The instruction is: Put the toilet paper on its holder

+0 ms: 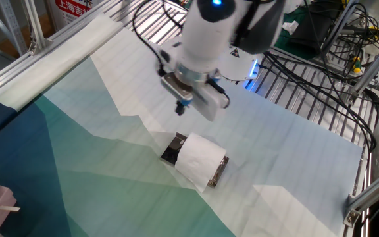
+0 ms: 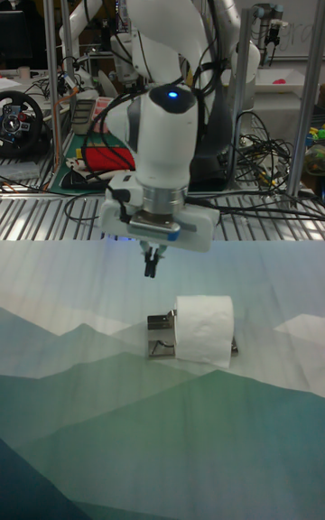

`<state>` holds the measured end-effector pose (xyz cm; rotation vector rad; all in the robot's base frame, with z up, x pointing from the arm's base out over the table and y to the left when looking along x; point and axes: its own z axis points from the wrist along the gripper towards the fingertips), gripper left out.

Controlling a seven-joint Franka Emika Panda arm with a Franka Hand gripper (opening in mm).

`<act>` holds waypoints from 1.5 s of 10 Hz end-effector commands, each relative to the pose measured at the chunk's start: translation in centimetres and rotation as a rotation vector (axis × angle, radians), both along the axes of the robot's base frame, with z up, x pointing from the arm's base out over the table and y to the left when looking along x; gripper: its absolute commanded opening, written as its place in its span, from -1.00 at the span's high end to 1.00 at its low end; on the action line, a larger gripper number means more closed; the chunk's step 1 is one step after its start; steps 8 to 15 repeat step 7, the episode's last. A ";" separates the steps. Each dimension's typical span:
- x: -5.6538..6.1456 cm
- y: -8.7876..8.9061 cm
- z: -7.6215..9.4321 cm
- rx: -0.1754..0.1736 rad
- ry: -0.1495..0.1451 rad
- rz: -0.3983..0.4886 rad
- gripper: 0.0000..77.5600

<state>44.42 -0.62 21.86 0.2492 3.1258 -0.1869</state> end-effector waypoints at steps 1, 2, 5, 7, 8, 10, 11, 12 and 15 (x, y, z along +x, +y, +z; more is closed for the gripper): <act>2.1 -7.9 -1.3 0.011 0.014 0.376 0.95; 2.1 -7.9 -1.3 0.030 0.010 0.384 0.95; 2.1 -7.9 -1.3 0.034 0.006 0.381 0.95; 2.1 -7.9 -1.3 0.035 0.006 0.377 0.95; 2.1 -7.9 -1.3 0.035 0.006 0.377 0.95; 2.1 -7.9 -1.3 0.035 0.006 0.377 0.95; 2.1 -7.9 -1.3 0.035 0.006 0.377 0.95; 2.1 -7.9 -1.3 0.035 0.006 0.377 0.95; 2.1 -7.9 -1.3 0.035 0.006 0.377 0.95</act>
